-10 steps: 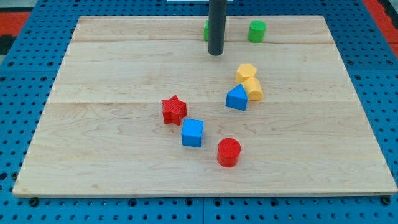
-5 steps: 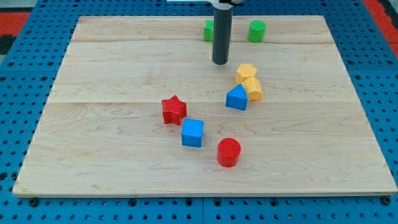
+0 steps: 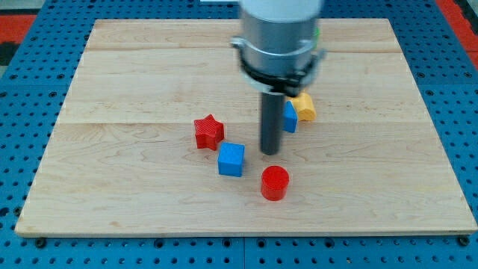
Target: Move the blue triangle left to the green star
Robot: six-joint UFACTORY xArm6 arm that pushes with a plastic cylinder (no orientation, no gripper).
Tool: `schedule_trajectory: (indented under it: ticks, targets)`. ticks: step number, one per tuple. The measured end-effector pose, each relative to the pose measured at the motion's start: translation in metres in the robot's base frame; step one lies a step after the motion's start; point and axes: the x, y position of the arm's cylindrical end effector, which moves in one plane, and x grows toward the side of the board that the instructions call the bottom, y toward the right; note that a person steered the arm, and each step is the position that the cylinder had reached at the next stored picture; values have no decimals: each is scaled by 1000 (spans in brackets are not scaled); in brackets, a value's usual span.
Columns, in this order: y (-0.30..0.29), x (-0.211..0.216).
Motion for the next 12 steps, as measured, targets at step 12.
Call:
schedule_trajectory:
  ticks: [12]
  targets:
    - [-169,-248]
